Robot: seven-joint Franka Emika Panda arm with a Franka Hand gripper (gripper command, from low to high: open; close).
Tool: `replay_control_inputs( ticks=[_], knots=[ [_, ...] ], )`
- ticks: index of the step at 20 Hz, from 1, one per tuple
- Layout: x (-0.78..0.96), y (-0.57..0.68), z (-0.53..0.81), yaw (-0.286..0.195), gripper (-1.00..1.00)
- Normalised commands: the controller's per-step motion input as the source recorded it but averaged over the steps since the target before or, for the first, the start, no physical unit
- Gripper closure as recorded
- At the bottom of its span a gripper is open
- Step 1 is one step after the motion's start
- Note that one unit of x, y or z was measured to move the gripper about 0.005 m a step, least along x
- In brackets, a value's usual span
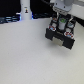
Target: Open the kcup holder, insert the kcup into the holder, and close the kcup holder
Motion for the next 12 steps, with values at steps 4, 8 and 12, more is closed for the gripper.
replay_control_inputs(
  ticks=[4,8,12],
  knots=[
    [0.03,0.03,-0.29,-0.013,1.00],
    [0.04,0.08,-0.22,-0.010,1.00],
    [0.04,0.13,0.02,0.003,-1.00]
  ],
)
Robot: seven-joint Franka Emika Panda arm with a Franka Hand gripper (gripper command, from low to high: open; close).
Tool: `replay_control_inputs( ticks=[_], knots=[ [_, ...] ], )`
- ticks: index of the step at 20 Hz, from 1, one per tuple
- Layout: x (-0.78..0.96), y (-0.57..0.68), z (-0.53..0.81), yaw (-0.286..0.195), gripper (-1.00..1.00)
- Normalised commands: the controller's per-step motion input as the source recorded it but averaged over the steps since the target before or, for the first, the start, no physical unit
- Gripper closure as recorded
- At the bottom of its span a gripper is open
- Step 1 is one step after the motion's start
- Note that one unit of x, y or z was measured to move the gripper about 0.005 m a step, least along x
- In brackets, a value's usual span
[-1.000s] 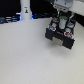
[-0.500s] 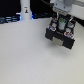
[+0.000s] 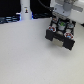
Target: Open the kcup holder, insert the kcup into the holder, and close the kcup holder
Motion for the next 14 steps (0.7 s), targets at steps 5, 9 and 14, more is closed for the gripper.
replay_control_inputs(
  ticks=[5,9,14],
  knots=[
    [0.09,0.09,0.26,0.024,-1.00],
    [0.14,0.02,0.33,0.047,-1.00],
    [0.27,-0.20,0.45,0.060,-1.00]
  ],
)
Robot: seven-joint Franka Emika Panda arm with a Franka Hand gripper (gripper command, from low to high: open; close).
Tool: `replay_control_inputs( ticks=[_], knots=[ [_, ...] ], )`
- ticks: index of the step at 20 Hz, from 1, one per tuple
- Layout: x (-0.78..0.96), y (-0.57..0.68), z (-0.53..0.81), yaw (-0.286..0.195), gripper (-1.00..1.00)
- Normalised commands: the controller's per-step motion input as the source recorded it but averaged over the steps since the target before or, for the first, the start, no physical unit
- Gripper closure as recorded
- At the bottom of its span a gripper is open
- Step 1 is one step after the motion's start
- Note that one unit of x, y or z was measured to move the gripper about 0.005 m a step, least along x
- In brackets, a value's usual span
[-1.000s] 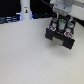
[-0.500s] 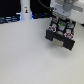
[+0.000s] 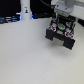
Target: Open the kcup holder, insert the kcup into the holder, and close the kcup holder
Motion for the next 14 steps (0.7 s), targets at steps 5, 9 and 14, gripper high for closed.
replay_control_inputs(
  ticks=[5,9,14],
  knots=[
    [0.41,-0.37,0.42,0.072,-1.00],
    [0.49,-0.45,0.26,0.062,-1.00],
    [0.54,-0.45,0.16,0.045,-1.00]
  ],
)
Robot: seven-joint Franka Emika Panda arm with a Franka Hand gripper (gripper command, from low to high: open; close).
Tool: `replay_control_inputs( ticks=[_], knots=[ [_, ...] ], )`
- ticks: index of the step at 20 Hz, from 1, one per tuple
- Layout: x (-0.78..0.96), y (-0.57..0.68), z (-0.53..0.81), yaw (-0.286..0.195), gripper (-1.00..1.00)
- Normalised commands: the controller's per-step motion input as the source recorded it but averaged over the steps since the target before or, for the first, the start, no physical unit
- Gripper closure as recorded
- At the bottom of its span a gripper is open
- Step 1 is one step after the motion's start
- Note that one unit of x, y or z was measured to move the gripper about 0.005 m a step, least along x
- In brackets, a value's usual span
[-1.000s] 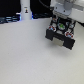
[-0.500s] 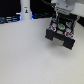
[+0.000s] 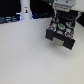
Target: Open the kcup holder, insert the kcup into the holder, and close the kcup holder
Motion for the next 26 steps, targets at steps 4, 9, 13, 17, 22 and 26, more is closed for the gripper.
replay_control_inputs(
  ticks=[4,9,13,17,22,26],
  knots=[
    [0.58,-0.41,0.06,0.039,-1.00],
    [0.64,-0.34,0.01,0.043,-1.00],
    [0.65,-0.26,-0.07,0.057,-1.00],
    [0.58,-0.08,-0.12,0.068,-1.00],
    [0.39,0.03,-0.26,0.116,-1.00],
    [0.04,0.21,-0.23,0.168,-1.00]
  ],
)
